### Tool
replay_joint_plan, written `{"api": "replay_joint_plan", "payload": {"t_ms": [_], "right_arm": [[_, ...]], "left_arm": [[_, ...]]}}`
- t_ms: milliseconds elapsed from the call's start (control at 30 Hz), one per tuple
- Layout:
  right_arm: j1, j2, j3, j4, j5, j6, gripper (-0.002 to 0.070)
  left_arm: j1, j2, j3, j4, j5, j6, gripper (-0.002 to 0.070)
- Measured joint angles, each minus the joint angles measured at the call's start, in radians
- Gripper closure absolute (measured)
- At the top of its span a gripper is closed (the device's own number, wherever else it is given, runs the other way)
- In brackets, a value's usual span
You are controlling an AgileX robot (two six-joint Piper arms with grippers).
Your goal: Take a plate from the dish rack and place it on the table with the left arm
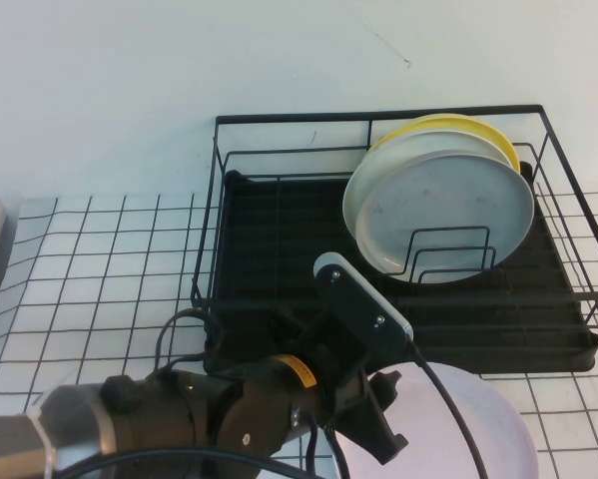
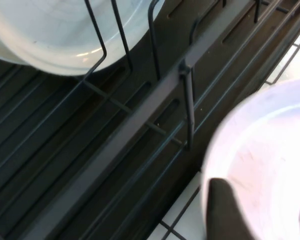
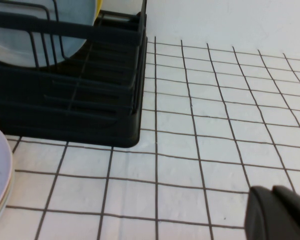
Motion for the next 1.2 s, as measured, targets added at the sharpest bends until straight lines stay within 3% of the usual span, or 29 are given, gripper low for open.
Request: {"api": "replay_joint_plan", "payload": {"t_ms": [100,200,300,400,500,767,1200], "right_arm": [[0.0,0.0,0.0,0.0,0.0,0.0,0.0678],[0.0,0.0,0.0,0.0,0.0,0.0,0.0678],[0.0,0.0,0.0,0.0,0.0,0.0,0.0678],[0.0,0.0,0.0,0.0,0.0,0.0,0.0678],[0.0,0.0,0.0,0.0,0.0,0.0,0.0678],[0.0,0.0,0.0,0.0,0.0,0.0,0.0678],[0.0,0.0,0.0,0.0,0.0,0.0,0.0678]], "left_arm": [[0.0,0.002,0.0,0.012,-0.007,0.0,0.0285],[0.0,-0.004,0.0,0.016,-0.011,0.02,0.0281],[0.0,-0.033,0.0,0.02,-0.019,0.067,0.0379],[0.0,-0.094,0.0,0.01,-0.03,0.144,0.0572],[0.0,-0.179,0.0,-0.061,-0.039,0.237,0.0647],[0.0,-0.41,0.0,-0.368,-0.06,0.448,0.0673],[0.0,-0.527,0.0,-0.492,-0.06,0.49,0.0676]]}}
